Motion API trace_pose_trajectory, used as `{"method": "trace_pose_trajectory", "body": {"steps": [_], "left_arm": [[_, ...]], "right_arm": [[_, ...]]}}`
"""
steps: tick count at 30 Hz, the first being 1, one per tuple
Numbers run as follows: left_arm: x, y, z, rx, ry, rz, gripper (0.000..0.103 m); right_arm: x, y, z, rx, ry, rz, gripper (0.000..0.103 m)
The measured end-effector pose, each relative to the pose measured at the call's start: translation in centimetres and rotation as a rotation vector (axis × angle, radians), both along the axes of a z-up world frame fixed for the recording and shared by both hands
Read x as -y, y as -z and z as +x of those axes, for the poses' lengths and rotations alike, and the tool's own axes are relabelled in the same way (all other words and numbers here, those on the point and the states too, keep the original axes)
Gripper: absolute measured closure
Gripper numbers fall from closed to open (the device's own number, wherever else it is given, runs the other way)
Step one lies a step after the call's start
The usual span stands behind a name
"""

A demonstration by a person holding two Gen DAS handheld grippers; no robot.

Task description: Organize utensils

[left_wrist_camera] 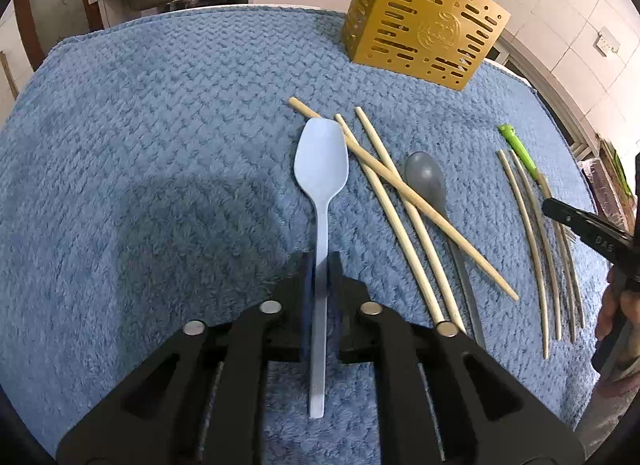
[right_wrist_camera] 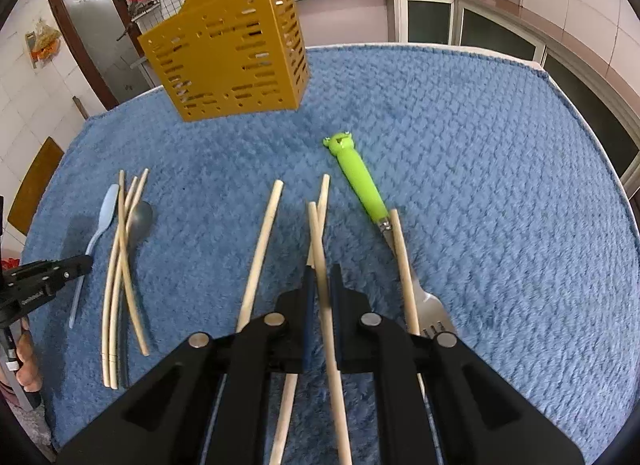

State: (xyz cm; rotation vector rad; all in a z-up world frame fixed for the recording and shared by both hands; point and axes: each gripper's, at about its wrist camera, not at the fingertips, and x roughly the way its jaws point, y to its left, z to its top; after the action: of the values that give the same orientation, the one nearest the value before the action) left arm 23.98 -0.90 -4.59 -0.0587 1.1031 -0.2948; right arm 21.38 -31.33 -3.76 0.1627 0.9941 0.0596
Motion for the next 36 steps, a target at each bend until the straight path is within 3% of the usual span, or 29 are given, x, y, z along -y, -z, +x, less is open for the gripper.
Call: {"method": "trace_pose_trajectory", "body": {"steps": [2,4,6,12,18,23,25,27,36], "left_arm": [[0.0,-0.1,0.1,0.0,0.005,-0.006,0.076],[0.5,-0.6,0.5,0.018,-0.006,0.013,0.049],[0.9,-1.3,0.9,0.055,-0.012,0.042,0.044],[1.1,-0.5,4.5,0.024,-0.043,0.08,0.052],[1.7,-0.1,7.0,0.009,-0.036,0.088,0.053],[2.3,-0.3,7.8,0.003,-0.032,0.113,0.055],[2.4,-0.4,7.8,0.007,-0.031,0.129,0.068],[2.3,-0.4,7.7,0.013,-0.035,0.137,0.073],[1.5,-0.7,6.9,0.023,-0.03,0.097,0.073]], "right_arm": [[0.1,0.3,0.2,-0.006,0.005,0.001,0.095],[0.2,0.4,0.4,-0.012,0.012,-0.001,0.095],[0.3,0.4,0.7,-0.013,0.017,-0.001,0.095],[0.4,0.3,1.3,-0.016,0.025,-0.007,0.095],[0.4,0.4,1.7,-0.025,0.022,-0.015,0.095],[0.6,0.5,1.9,-0.029,0.026,-0.014,0.095],[0.6,0.5,1.9,-0.028,0.026,-0.016,0.095],[0.6,0.5,1.9,-0.028,0.025,-0.019,0.095],[0.5,0.2,1.7,-0.028,0.025,-0.033,0.095]]}}
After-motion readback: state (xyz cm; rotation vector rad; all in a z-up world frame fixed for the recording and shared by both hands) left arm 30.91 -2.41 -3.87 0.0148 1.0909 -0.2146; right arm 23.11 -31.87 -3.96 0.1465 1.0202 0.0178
